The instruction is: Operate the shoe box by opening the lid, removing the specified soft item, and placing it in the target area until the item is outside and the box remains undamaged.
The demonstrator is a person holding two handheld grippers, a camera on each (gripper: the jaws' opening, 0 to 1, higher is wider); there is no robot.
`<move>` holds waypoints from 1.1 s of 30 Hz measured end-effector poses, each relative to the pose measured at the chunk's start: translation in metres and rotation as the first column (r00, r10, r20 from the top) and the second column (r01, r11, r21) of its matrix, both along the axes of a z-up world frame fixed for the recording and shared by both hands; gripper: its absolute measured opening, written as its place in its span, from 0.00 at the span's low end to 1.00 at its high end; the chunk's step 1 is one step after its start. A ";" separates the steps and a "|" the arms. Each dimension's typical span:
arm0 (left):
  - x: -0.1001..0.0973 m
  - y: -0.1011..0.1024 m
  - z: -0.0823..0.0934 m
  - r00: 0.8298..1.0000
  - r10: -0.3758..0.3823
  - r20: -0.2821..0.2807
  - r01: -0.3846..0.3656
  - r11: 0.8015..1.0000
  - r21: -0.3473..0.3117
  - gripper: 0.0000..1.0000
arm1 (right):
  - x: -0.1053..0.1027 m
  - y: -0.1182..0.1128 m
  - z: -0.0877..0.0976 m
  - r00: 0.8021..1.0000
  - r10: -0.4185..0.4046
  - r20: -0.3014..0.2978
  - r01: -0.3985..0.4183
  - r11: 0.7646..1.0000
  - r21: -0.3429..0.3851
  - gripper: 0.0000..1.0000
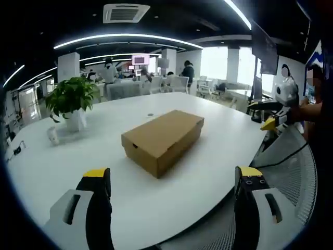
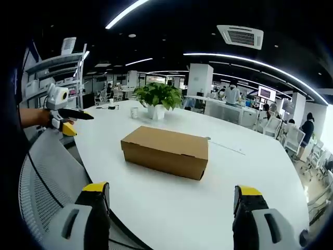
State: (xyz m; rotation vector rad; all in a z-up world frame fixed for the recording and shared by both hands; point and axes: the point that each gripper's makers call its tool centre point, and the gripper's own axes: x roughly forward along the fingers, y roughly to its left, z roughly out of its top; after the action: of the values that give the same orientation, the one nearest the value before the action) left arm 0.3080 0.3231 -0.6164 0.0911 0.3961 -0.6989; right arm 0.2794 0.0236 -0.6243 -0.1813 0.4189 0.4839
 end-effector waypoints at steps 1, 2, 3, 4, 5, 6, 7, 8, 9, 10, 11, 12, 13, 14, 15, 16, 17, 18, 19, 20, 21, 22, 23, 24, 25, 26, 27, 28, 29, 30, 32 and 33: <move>0.000 0.000 0.000 1.000 0.000 0.000 0.000 1.000 0.000 0.99 | 0.000 0.000 0.000 1.000 0.001 0.000 -0.001 1.000 -0.001 1.00; 0.000 0.000 0.000 1.000 0.001 -0.001 -0.001 1.000 0.001 0.99 | 0.000 0.000 0.000 1.000 0.002 0.000 -0.002 1.000 -0.002 1.00; 0.000 0.000 0.000 1.000 0.000 -0.001 0.000 1.000 0.001 0.99 | 0.001 0.000 0.000 1.000 0.003 0.000 -0.003 1.000 -0.001 1.00; 0.000 0.000 0.000 1.000 0.000 -0.002 0.000 1.000 0.002 0.99 | 0.001 0.000 0.001 1.000 0.004 0.000 -0.004 1.000 -0.001 1.00; 0.000 0.000 0.000 1.000 -0.001 -0.002 0.001 1.000 0.004 0.99 | 0.001 0.000 0.001 1.000 0.004 0.000 -0.004 1.000 -0.001 1.00; 0.001 0.000 0.000 1.000 -0.001 -0.001 0.001 1.000 0.004 0.99 | 0.002 0.000 0.001 1.000 0.005 0.001 -0.005 1.000 0.000 1.00; 0.001 0.000 0.000 1.000 -0.001 -0.001 0.001 1.000 0.004 0.99 | 0.002 0.000 0.002 1.000 0.006 0.002 -0.006 1.000 0.000 1.00; 0.001 0.000 0.001 1.000 -0.001 -0.001 0.001 1.000 0.003 0.99 | 0.002 0.000 0.002 1.000 0.006 0.002 -0.006 1.000 -0.001 1.00; 0.001 0.001 0.001 1.000 0.000 -0.001 0.000 1.000 0.003 0.99 | 0.002 0.001 0.002 1.000 0.011 0.001 -0.011 1.000 -0.001 1.00; 0.002 0.001 0.001 1.000 0.000 -0.001 0.000 1.000 0.003 0.99 | 0.002 0.001 0.002 1.000 0.014 -0.001 -0.014 1.000 0.000 1.00; 0.002 0.001 0.001 1.000 0.001 -0.001 -0.001 1.000 0.003 0.99 | 0.002 0.002 0.002 1.000 0.016 -0.002 -0.016 1.000 -0.001 1.00; 0.002 0.001 0.001 1.000 0.001 0.000 -0.001 1.000 0.003 0.99 | 0.003 0.002 0.002 1.000 0.016 -0.002 -0.016 1.000 -0.002 1.00; 0.002 0.001 0.001 1.000 0.001 -0.001 -0.001 1.000 0.003 0.99 | 0.003 0.002 0.002 1.000 0.017 -0.001 -0.017 1.000 -0.002 1.00; 0.002 0.001 0.001 1.000 0.002 0.000 -0.002 1.000 0.004 0.99 | 0.003 0.002 0.002 1.000 0.017 -0.001 -0.017 1.000 0.000 1.00; 0.003 0.001 0.001 1.000 0.003 -0.001 -0.003 1.000 0.004 0.99 | 0.003 0.002 0.002 1.000 0.016 -0.001 -0.016 1.000 0.001 1.00; 0.003 0.001 0.001 1.000 0.003 -0.001 -0.003 1.000 0.004 0.99 | 0.003 0.002 0.002 1.000 0.015 -0.001 -0.015 1.000 0.000 1.00; 0.003 0.001 0.001 1.000 0.002 0.000 -0.002 1.000 0.003 0.99 | 0.004 0.002 0.002 1.000 0.015 -0.001 -0.015 1.000 0.000 1.00; 0.003 0.001 0.001 1.000 0.002 0.000 -0.002 1.000 0.003 0.99 | 0.004 0.002 0.002 1.000 0.014 -0.001 -0.014 1.000 0.001 1.00; 0.003 0.001 0.001 1.000 0.002 -0.001 -0.002 1.000 0.003 0.99 | 0.004 0.002 0.002 1.000 0.013 0.000 -0.013 1.000 0.002 1.00; 0.003 0.001 0.001 1.000 0.002 -0.002 -0.002 1.000 0.004 0.99 | 0.004 0.001 0.002 1.000 0.013 0.000 -0.013 1.000 0.001 1.00; 0.003 0.001 0.000 1.000 0.002 -0.003 -0.002 1.000 0.005 0.99 | 0.004 0.001 0.002 1.000 0.013 -0.001 -0.013 1.000 -0.001 1.00; 0.003 0.001 0.000 1.000 0.002 -0.004 -0.002 1.000 0.006 0.99 | 0.004 0.001 0.002 1.000 0.012 -0.001 -0.012 1.000 -0.002 1.00; 0.003 0.001 0.000 1.000 0.002 -0.004 -0.002 1.000 0.005 0.99 | 0.003 0.000 0.002 1.000 0.011 0.000 -0.011 1.000 -0.001 1.00; 0.003 0.001 0.000 1.000 0.002 -0.003 -0.002 1.000 0.004 0.99 | 0.003 0.000 0.002 1.000 0.009 0.000 -0.009 1.000 0.001 1.00; 0.003 0.001 0.000 1.000 0.003 -0.003 -0.003 1.000 0.002 0.99 | 0.003 0.000 0.002 1.000 0.007 -0.001 -0.007 1.000 0.001 1.00; 0.003 0.001 0.000 1.000 0.005 -0.003 -0.005 1.000 0.001 0.99 | 0.003 -0.001 0.002 1.000 0.005 0.000 -0.005 1.000 -0.001 1.00; 0.003 0.001 0.000 1.000 0.006 -0.004 -0.006 1.000 0.001 0.99 | 0.003 -0.001 0.002 1.000 0.005 0.000 -0.005 1.000 -0.001 1.00; 0.003 0.001 0.000 1.000 0.006 -0.004 -0.006 1.000 0.001 0.99 | 0.002 -0.001 0.002 1.000 0.003 -0.001 -0.003 1.000 0.002 1.00; 0.003 0.001 0.000 1.000 0.005 -0.003 -0.005 1.000 0.000 0.99 | 0.002 -0.001 0.002 1.000 0.003 0.000 -0.003 1.000 0.002 1.00; 0.003 0.001 0.000 1.000 0.005 -0.003 -0.005 1.000 0.001 0.99 | 0.002 -0.001 0.002 1.000 0.002 0.001 -0.002 1.000 0.001 1.00; 0.003 0.001 0.001 1.000 0.004 -0.003 -0.004 1.000 0.001 0.99 | 0.002 -0.002 0.002 1.000 0.002 0.001 -0.002 1.000 0.003 1.00; 0.003 0.001 0.001 1.000 0.005 -0.003 -0.005 1.000 0.000 0.99 | 0.002 -0.002 0.003 1.000 0.000 0.002 0.000 1.000 0.002 1.00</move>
State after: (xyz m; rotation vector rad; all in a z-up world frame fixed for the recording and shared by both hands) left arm 0.3108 0.3236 -0.6157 0.0890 0.3986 -0.6941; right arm 0.2812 0.0217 -0.6216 -0.1795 0.4158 0.4846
